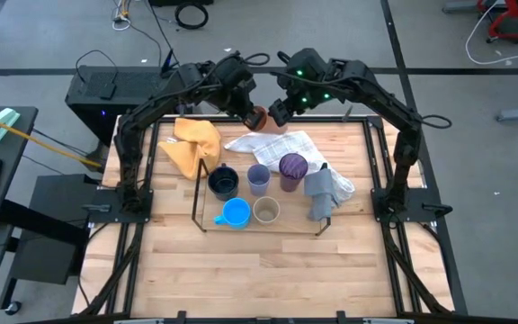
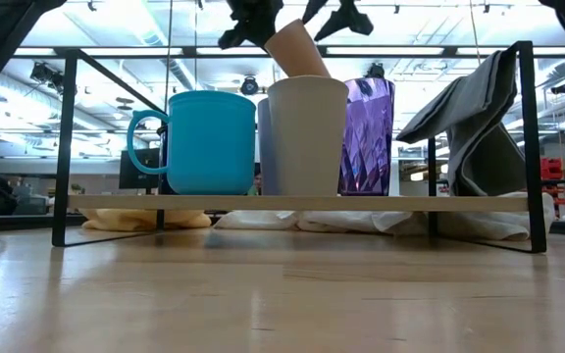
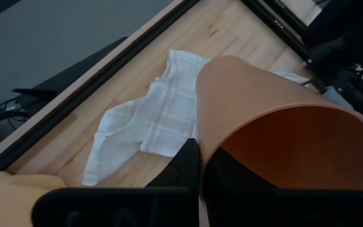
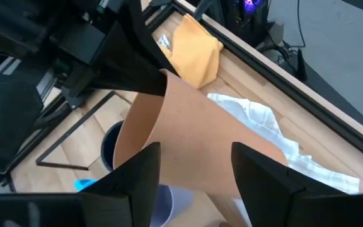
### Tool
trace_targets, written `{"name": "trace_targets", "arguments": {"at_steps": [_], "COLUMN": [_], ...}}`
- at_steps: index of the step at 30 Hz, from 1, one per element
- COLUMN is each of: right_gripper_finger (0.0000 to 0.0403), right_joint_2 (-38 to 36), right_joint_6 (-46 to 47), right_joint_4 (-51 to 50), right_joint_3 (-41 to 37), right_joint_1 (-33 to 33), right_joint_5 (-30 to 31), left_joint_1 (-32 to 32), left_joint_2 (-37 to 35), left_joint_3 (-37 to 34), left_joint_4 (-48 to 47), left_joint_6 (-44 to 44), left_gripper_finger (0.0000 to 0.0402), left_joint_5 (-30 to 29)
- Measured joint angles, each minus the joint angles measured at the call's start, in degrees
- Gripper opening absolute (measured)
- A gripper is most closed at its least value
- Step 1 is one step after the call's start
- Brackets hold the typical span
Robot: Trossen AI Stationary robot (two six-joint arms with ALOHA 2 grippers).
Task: Stack small to large cups/mugs on shelf
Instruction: Put the orange cup on the shelf
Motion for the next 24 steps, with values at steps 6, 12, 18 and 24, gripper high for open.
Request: {"name": "trace_targets", "arguments": {"at_steps": [6,12,18,24], "right_gripper_finger": [0.0201,0.0203,0.02,0.0199], "right_joint_2": [0.1,0.0,0.0,0.85], "right_joint_6": [-0.11,0.16,0.08,-0.39], "right_joint_4": [1.53,1.55,1.39,0.8], "right_joint_3": [-0.04,-0.04,-0.04,-0.04], "right_joint_1": [0.15,0.22,0.17,0.13], "right_joint_5": [0.36,0.12,0.18,0.18], "left_joint_1": [0.46,0.43,0.39,0.43], "left_joint_2": [0.85,2.89,3.83,3.69], "left_joint_3": [0.0,0.02,0.0,0.02], "left_joint_4": [-0.49,0.96,1.55,3.06], "left_joint_6": [0.74,0.87,1.22,1.26], "left_gripper_finger": [0.0009,0.0009,0.0009,0.0009], "left_joint_5": [0.28,0.6,1.01,1.68]}}
